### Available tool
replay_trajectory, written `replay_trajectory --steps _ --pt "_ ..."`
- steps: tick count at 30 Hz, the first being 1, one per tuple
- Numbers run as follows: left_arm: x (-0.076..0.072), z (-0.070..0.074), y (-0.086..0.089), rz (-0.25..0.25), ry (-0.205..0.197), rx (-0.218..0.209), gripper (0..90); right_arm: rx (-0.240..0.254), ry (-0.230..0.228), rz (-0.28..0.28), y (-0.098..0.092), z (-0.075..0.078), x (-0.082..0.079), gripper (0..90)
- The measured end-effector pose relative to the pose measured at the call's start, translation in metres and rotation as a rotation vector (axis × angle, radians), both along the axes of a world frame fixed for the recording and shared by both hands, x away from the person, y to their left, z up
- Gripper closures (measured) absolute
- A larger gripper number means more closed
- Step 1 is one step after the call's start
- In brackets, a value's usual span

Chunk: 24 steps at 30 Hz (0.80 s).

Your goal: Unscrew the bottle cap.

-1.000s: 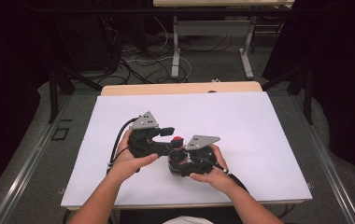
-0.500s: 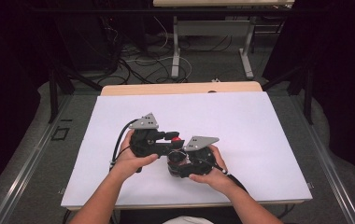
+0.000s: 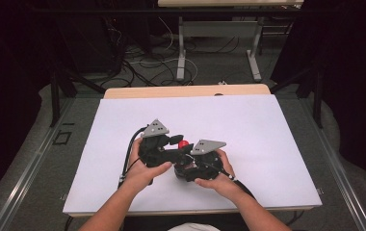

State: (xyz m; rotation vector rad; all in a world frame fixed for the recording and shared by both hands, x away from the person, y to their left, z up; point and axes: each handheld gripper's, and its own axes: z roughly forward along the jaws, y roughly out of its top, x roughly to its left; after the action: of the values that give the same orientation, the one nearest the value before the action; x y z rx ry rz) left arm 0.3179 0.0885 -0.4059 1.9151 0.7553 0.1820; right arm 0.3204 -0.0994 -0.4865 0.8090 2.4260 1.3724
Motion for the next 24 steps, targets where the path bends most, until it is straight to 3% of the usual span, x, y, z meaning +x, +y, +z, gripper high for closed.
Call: replay_trajectory --steps 5,7,17,21,24 --pt "0.005 0.002 0.010 -0.060 -0.016 -0.003 43.8 0.013 -0.005 0.017 -0.001 0.000 0.001 29.4" --pt "0.010 0.000 0.014 -0.094 -0.030 0.015 45.1 0.018 -0.005 0.024 0.000 0.000 0.000 29.4" --pt "0.015 -0.008 0.011 -0.130 -0.035 -0.012 52.4 0.008 -0.003 0.044 0.003 -0.001 -0.002 29.3" --pt "0.012 -0.009 0.006 -0.111 -0.037 -0.007 60.2 0.010 -0.003 0.035 0.004 -0.002 -0.002 29.4" --pt "0.005 -0.008 0.000 -0.028 -0.032 0.019 60.9 -0.004 -0.005 0.024 0.004 -0.003 -0.001 29.4"
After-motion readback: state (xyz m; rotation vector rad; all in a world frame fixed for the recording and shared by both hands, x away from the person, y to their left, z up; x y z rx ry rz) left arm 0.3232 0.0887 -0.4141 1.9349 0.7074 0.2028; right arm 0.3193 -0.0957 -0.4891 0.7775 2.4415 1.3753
